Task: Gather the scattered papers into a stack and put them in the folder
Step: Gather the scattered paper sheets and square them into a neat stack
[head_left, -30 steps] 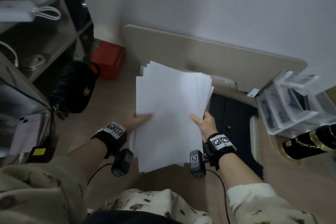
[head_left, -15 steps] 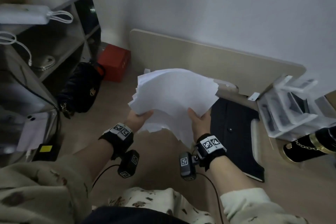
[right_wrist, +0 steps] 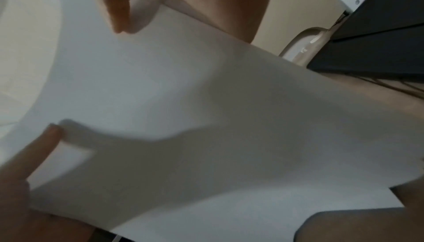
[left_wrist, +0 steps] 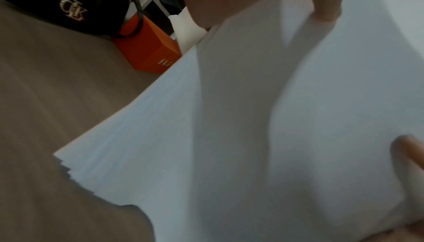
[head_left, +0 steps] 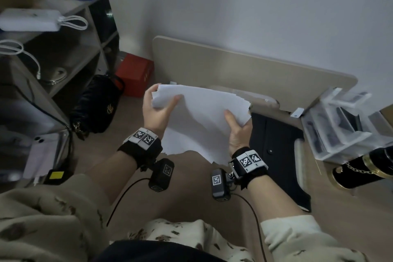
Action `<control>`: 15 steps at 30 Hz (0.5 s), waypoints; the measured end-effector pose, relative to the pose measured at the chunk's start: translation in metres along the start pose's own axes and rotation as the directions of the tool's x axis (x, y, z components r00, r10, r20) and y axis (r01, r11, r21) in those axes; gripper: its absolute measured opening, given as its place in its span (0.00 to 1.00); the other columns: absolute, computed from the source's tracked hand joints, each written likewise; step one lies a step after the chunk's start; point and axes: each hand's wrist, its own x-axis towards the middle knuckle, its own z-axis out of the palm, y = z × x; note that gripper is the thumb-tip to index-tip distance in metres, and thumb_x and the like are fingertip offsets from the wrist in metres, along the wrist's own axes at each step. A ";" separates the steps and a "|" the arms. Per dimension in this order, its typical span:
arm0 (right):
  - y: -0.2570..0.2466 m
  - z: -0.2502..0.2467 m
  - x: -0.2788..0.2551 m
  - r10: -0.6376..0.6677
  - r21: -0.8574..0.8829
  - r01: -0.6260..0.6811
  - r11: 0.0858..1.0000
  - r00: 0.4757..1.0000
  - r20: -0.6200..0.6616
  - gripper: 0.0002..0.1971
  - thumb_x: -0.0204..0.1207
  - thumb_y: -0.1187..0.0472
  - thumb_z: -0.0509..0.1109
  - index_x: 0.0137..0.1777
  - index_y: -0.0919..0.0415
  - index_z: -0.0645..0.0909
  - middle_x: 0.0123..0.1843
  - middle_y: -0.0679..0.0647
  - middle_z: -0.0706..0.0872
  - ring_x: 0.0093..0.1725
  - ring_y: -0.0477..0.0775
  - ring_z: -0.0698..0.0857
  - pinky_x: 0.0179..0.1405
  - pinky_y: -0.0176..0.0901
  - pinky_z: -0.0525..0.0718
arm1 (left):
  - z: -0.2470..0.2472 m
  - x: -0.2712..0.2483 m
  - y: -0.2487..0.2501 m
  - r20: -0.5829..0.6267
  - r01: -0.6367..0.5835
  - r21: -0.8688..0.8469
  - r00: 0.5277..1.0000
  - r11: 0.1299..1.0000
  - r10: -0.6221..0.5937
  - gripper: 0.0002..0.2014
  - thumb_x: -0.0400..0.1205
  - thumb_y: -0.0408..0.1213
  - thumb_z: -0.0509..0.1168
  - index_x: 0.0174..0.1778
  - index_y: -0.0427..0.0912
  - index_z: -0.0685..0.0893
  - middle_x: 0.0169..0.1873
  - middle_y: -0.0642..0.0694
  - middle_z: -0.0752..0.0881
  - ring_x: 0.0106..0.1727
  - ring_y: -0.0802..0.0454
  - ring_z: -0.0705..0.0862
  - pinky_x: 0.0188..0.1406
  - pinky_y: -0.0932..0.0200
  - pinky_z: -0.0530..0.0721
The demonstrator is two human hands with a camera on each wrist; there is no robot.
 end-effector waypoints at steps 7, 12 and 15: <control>-0.007 0.013 0.005 -0.082 -0.023 0.080 0.997 0.988 -0.133 0.24 0.63 0.43 0.78 0.53 0.58 0.82 0.53 0.60 0.86 0.57 0.64 0.84 0.65 0.67 0.79 | 0.022 0.007 0.016 -0.131 -0.034 -0.092 0.991 0.995 0.021 0.08 0.80 0.42 0.69 0.53 0.47 0.81 0.48 0.61 0.79 0.49 0.68 0.78 0.56 0.65 0.76; -0.013 0.024 0.013 -0.064 -0.031 0.058 0.998 0.971 -0.228 0.17 0.68 0.40 0.72 0.39 0.55 0.79 0.41 0.50 0.82 0.45 0.49 0.81 0.50 0.49 0.81 | 0.026 0.011 0.019 -0.189 0.035 -0.081 0.981 0.996 -0.050 0.11 0.77 0.46 0.72 0.30 0.50 0.81 0.30 0.55 0.78 0.30 0.64 0.77 0.38 0.64 0.78; -0.011 0.025 0.018 -0.063 -0.023 0.059 0.998 0.962 -0.267 0.16 0.72 0.45 0.71 0.37 0.57 0.78 0.36 0.46 0.79 0.38 0.44 0.78 0.41 0.34 0.77 | 0.025 0.012 0.018 -0.204 0.027 -0.053 0.978 0.998 -0.038 0.12 0.77 0.43 0.71 0.28 0.49 0.80 0.26 0.54 0.77 0.28 0.61 0.75 0.34 0.65 0.77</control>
